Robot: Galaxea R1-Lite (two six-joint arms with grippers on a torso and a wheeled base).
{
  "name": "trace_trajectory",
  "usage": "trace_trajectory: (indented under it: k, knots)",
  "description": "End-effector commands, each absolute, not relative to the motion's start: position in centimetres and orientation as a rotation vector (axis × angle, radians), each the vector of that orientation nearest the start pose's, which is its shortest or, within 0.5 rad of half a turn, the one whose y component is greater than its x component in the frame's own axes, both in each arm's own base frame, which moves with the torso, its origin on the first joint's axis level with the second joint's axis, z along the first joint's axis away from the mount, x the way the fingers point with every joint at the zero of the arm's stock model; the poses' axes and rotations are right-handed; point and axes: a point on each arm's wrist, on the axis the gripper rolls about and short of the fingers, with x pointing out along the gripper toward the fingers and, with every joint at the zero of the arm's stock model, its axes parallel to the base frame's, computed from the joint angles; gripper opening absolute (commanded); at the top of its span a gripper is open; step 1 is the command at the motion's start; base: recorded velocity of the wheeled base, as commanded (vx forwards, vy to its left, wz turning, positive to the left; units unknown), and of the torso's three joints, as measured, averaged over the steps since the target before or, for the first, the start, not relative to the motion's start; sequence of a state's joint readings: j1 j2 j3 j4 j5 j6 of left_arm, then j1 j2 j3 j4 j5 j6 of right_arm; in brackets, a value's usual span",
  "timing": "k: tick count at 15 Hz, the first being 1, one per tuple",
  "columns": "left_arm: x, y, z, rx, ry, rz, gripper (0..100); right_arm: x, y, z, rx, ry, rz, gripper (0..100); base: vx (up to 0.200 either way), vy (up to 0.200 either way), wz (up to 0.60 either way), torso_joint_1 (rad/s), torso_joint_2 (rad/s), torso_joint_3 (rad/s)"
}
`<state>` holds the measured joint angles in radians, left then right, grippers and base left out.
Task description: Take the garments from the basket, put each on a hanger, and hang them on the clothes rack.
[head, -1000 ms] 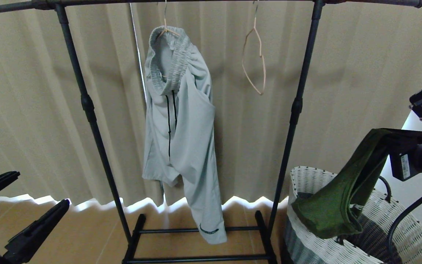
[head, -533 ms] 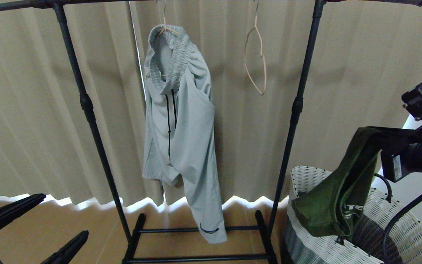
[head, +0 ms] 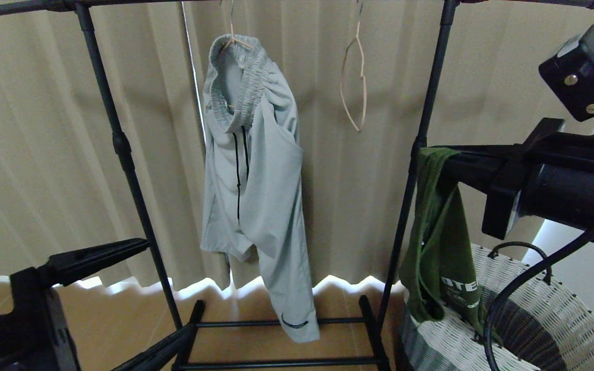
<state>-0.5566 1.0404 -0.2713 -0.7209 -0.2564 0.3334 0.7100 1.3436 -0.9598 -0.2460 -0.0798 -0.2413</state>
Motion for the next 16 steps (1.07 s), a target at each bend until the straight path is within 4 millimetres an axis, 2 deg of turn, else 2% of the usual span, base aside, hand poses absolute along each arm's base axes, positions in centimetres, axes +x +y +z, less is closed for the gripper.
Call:
trace_trajectory:
  k: [1, 2, 3, 6, 8, 11, 16]
  knots:
    - [13.5, -10.6, 18.9, 0.338, -0.023, -0.896, 100, 16.9, 15.8, 28.0, -0.285, 0.061, 0.706, 0, 0.0, 0.0, 0.0, 0.0, 0.0, 0.0]
    - [14.2, -11.5, 18.8, 0.321, 0.001, -0.914, 100, 16.8, 16.4, 28.0, -0.279, 0.06, 0.73, 0, 0.0, 0.0, 0.0, 0.0, 0.0, 0.0]
    - [15.1, -13.6, 18.9, 0.249, 0.051, -0.961, 100, 16.4, 17.6, 28.0, -0.243, 0.067, 0.786, 0, 0.0, 0.0, 0.0, 0.0, 0.0, 0.0]
    - [15.9, -17.7, 19.1, 0.073, 0.163, -0.947, 100, 15.9, 19.0, 28.7, -0.19, 0.056, 0.884, 0, 0.0, 0.0, 0.0, 0.0, 0.0, 0.0]
    - [16.8, -19.0, 18.7, 0.017, 0.204, -0.909, 100, 15.4, 19.5, 28.7, -0.189, 0.053, 0.931, 0, 0.0, 0.0, 0.0, 0.0, 0.0, 0.0]
    - [18.2, -20.4, 18.3, -0.065, 0.141, -0.906, 100, 15.3, 20.1, 28.3, -0.193, 0.063, 0.986, 0, 0.0, 0.0, 0.0, 0.0, 0.0, 0.0]
    - [18.6, -20.8, 17.8, -0.139, 0.104, -0.91, 100, 15.4, 20.2, 28.5, -0.184, 0.044, 0.985, 0, 0.0, 0.0, 0.0, 0.0, 0.0, 0.0]
